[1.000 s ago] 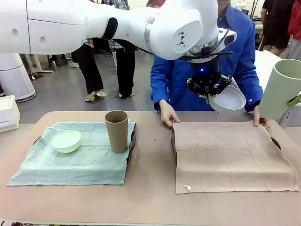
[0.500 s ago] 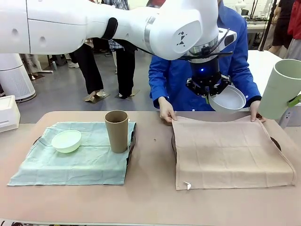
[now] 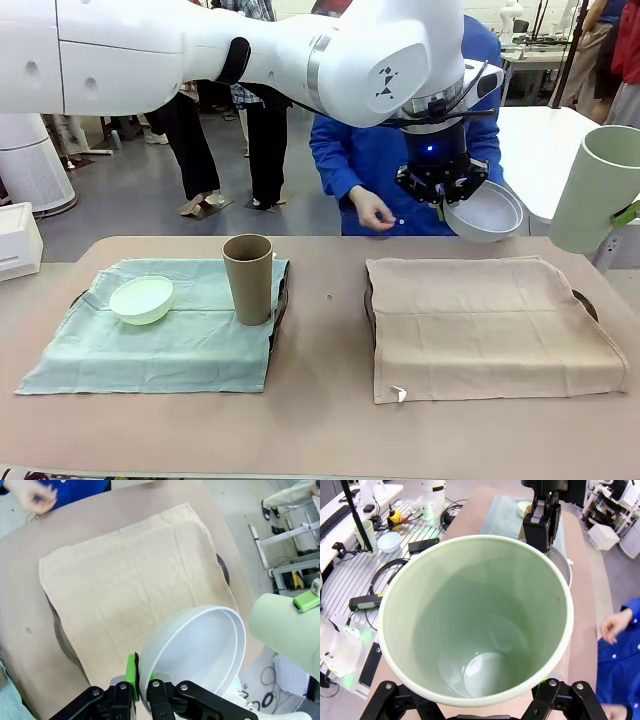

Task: Set up a tray with a mat and arrange the tableware.
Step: Place the Picnic Bowl and Reusable plastic cup back onto the Handle tray in front of the human's position.

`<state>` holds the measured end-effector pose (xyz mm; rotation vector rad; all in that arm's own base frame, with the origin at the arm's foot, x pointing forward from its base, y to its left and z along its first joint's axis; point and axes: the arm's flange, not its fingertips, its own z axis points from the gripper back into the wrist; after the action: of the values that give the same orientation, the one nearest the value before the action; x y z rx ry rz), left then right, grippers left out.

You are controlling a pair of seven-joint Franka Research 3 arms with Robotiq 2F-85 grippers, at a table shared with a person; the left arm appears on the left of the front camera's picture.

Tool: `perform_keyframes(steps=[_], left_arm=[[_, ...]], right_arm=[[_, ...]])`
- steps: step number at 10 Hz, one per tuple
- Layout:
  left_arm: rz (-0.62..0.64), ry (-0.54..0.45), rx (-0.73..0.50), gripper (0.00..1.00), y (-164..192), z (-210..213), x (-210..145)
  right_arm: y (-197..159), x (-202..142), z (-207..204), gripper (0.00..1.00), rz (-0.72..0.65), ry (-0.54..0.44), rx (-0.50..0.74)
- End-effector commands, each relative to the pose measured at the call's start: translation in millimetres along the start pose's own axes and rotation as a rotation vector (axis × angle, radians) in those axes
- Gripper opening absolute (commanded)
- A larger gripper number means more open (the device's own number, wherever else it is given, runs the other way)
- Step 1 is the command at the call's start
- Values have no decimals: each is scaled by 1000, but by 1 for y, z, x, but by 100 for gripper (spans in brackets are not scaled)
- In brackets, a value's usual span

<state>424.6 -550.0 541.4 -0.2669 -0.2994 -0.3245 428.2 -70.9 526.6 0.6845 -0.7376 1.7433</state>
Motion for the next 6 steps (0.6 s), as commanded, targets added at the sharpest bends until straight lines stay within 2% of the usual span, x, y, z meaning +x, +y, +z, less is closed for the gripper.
perform_keyframes(steps=[1, 2, 3, 4, 6], left_arm=[[-9, -1, 7, 0, 0, 2, 2], [-9, -1, 7, 0, 0, 2, 2], [-9, -1, 7, 0, 0, 2, 2], [0, 0, 0, 7, 0, 0, 0], [19, 20, -62, 7, 25, -24, -1]], right_arm=[[-3, 1, 0, 0, 3, 2, -5], [-3, 1, 0, 0, 3, 2, -5], [0, 0, 0, 84, 0, 0, 0], [-3, -11, -6, 84, 36, -9, 42], [-13, -43, -20, 84, 72, -61, 35]])
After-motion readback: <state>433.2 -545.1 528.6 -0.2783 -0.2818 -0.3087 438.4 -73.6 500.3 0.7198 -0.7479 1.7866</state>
